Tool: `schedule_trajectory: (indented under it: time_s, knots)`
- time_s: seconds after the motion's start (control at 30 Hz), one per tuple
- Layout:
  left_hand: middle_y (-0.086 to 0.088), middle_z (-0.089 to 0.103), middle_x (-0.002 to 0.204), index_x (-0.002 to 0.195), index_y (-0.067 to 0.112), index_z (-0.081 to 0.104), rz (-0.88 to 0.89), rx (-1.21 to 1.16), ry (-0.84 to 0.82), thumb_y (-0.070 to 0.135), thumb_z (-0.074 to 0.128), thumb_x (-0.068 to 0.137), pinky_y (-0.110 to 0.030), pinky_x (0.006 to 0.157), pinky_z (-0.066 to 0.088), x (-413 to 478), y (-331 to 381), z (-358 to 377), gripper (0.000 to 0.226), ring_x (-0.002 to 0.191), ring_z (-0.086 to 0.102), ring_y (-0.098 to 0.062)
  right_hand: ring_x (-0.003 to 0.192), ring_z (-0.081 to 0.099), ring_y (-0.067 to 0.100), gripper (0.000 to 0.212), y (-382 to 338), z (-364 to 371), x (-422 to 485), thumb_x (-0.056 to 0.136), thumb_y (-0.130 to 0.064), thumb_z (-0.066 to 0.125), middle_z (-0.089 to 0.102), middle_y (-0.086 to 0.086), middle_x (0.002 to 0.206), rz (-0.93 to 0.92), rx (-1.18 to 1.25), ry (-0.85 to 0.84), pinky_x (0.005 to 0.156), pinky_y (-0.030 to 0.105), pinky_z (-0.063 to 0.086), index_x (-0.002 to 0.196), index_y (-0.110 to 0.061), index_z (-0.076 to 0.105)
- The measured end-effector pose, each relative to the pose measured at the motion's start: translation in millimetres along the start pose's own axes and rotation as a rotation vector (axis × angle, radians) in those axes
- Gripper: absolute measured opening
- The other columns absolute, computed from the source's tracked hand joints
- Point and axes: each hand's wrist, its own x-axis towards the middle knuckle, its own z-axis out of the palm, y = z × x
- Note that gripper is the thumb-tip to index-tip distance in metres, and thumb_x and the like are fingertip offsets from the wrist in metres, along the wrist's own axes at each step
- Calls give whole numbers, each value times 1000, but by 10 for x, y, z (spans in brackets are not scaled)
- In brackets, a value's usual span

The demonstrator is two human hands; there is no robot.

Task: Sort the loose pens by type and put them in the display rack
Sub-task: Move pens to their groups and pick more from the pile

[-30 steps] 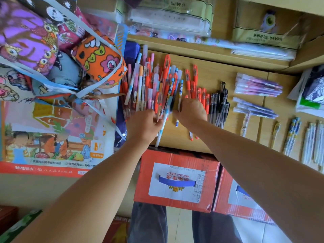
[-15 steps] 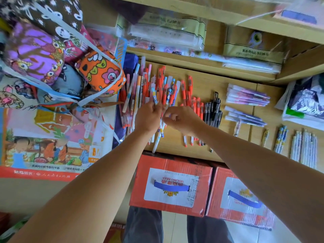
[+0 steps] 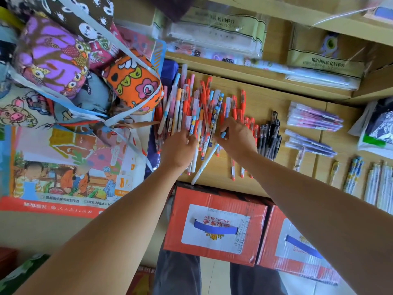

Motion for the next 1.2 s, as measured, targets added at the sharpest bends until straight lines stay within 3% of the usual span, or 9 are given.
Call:
schedule_trajectory:
  time_s: [0.1, 0.2, 0.43, 0.57, 0.67, 0.8, 0.9, 1.07, 1.2]
  knots:
    - [-10, 69, 77, 80, 6, 57, 7, -27, -2, 39, 32, 86, -44, 66, 51, -10, -30, -16, 42, 68, 63, -29, 65, 49, 0, 19, -53, -52, 53, 85, -8, 62, 55, -5, 85, 60, 148, 50, 56, 9, 37, 102, -12, 56]
    - [-13, 66, 73, 84, 4, 60, 13, -38, 11, 33, 36, 93, -45, 66, 53, -14, -76, -30, 39, 67, 63, -30, 73, 52, 9, 22, -66, -140, 122, 85, -4, 56, 55, -3, 94, 46, 157, 110, 55, 3, 32, 106, -7, 60]
    - [-15, 66, 77, 88, 3, 62, 34, -67, 32, 26, 40, 99, -41, 66, 49, 41, -16, -41, 34, 68, 63, -29, 79, 58, 21, 19, -129, -133, 295, 96, -13, 47, 58, 10, 111, 18, 15, 130, 64, 31, 51, 105, -7, 63]
    - [-18, 64, 77, 90, 3, 61, 17, -164, 1, 31, 41, 97, -50, 69, 54, 65, -58, -33, 35, 72, 63, -34, 81, 58, 17, 14, -31, -166, 293, 93, -13, 54, 59, 9, 122, 33, -74, 133, 57, 25, 45, 105, -14, 61]
    - [-21, 62, 75, 92, 3, 61, -1, -210, 0, 35, 39, 93, -52, 66, 53, 71, -69, -46, 39, 68, 59, -36, 76, 58, 20, 15, 15, -179, 293, 93, -15, 54, 62, 8, 110, 34, -138, 126, 56, 28, 48, 108, -15, 58]
    - [-21, 59, 72, 93, 0, 62, 10, -208, 15, 25, 41, 98, -48, 63, 51, 90, -40, -63, 33, 62, 56, -34, 88, 60, 25, 30, -60, -156, 364, 92, -13, 54, 55, 11, 124, 59, -150, 195, 55, 29, 44, 122, -14, 52]
    - [-17, 55, 69, 94, 1, 62, 0, -253, -3, 29, 42, 95, -49, 61, 50, 95, -63, -62, 34, 59, 50, -27, 97, 57, 26, 40, -92, -145, 434, 89, -17, 59, 46, 9, 127, 75, -175, 190, 56, 28, 42, 128, -21, 49]
    - [-16, 57, 71, 94, 5, 63, -29, -304, -19, 30, 43, 97, -52, 63, 51, 139, -112, -71, 33, 61, 51, -25, 100, 51, 23, 67, -183, -123, 580, 87, -33, 65, 35, 11, 130, 72, -168, 13, 66, 37, 56, 145, -28, 32]
    - [-21, 60, 73, 90, 4, 62, -29, -315, -16, 39, 40, 88, -54, 62, 52, 144, -98, -68, 41, 63, 54, -31, 103, 54, 28, 59, -203, -162, 619, 86, -30, 68, 35, 11, 130, 109, -158, -22, 67, 35, 50, 137, -21, 40]
